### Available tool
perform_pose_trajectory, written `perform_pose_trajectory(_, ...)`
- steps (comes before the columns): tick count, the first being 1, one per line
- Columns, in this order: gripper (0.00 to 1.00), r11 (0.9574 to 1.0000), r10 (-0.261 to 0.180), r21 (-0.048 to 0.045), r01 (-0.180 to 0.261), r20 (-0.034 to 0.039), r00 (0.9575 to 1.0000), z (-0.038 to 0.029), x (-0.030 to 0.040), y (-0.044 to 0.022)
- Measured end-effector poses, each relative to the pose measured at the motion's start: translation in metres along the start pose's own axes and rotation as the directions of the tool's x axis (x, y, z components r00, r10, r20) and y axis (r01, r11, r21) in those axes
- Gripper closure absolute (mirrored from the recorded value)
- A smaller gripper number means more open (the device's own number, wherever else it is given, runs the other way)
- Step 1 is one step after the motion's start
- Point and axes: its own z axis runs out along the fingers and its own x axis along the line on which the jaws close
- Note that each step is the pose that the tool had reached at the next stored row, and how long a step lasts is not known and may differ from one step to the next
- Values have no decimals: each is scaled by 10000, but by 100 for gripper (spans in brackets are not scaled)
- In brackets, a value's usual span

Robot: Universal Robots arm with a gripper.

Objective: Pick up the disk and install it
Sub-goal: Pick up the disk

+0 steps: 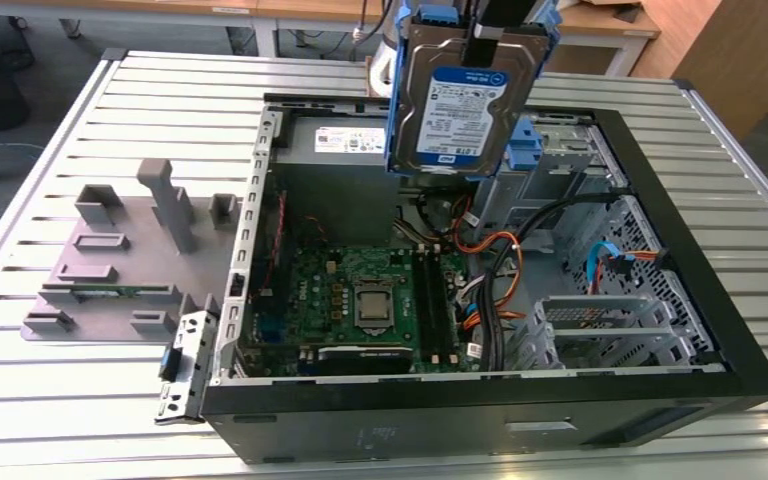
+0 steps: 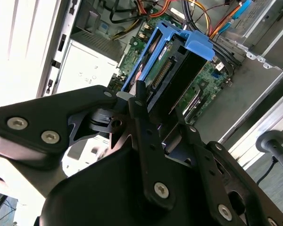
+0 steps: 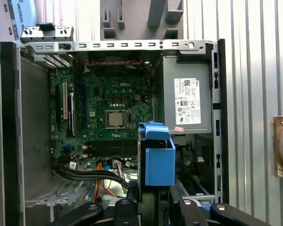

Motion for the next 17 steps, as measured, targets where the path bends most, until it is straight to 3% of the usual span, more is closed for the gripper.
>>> perform_pose_trajectory(12,65,10000,1,1,-1,-14,10000,-4,112,-5)
perform_pose_trajectory(17,65,10000,0,1,0,-18,10000,-5,120,-6)
